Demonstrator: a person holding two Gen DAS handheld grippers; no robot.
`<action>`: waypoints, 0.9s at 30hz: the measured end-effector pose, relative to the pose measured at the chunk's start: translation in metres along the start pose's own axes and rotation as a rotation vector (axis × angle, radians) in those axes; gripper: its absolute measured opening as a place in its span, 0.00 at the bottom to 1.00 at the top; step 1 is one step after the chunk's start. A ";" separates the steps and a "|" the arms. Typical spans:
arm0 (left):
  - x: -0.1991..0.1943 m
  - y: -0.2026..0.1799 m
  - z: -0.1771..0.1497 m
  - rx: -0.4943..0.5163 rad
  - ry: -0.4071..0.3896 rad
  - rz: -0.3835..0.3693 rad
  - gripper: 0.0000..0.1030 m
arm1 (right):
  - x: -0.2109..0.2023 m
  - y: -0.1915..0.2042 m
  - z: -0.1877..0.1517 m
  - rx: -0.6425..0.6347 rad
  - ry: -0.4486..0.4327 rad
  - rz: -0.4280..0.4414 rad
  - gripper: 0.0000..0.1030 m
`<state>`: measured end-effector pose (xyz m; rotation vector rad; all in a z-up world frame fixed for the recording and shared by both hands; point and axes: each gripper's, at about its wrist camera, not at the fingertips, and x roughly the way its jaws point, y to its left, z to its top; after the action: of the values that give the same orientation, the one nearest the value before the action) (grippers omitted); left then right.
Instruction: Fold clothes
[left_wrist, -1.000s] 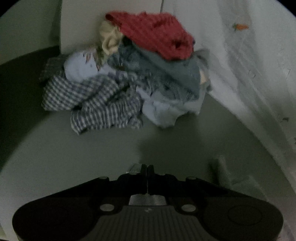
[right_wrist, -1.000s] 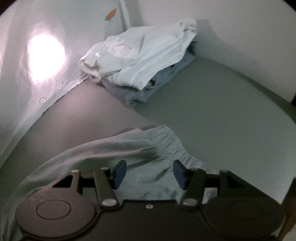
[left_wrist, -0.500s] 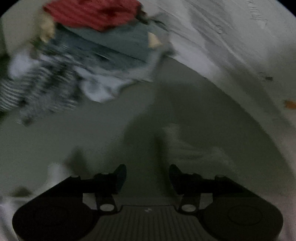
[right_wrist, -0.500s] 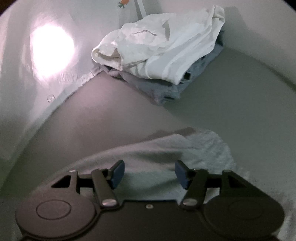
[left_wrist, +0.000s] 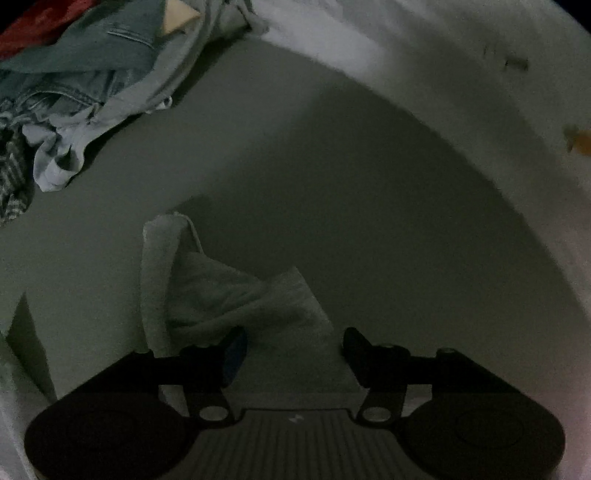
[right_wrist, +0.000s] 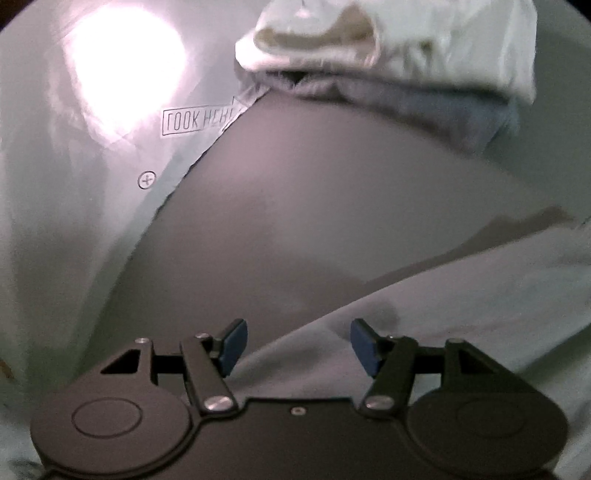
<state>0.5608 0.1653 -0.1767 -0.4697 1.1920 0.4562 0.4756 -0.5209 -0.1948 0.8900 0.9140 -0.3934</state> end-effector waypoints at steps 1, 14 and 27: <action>0.003 -0.002 -0.002 0.015 0.006 0.019 0.57 | 0.006 0.003 -0.001 0.020 0.021 0.005 0.61; -0.023 0.054 -0.030 -0.160 -0.092 -0.078 0.08 | 0.019 -0.005 -0.021 0.091 0.122 0.013 0.00; -0.057 0.097 -0.106 -0.038 -0.009 -0.062 0.08 | -0.021 -0.034 -0.045 -0.058 0.082 -0.047 0.01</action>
<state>0.4071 0.1792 -0.1641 -0.5352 1.1584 0.4281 0.4189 -0.5057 -0.2083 0.8377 1.0180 -0.3717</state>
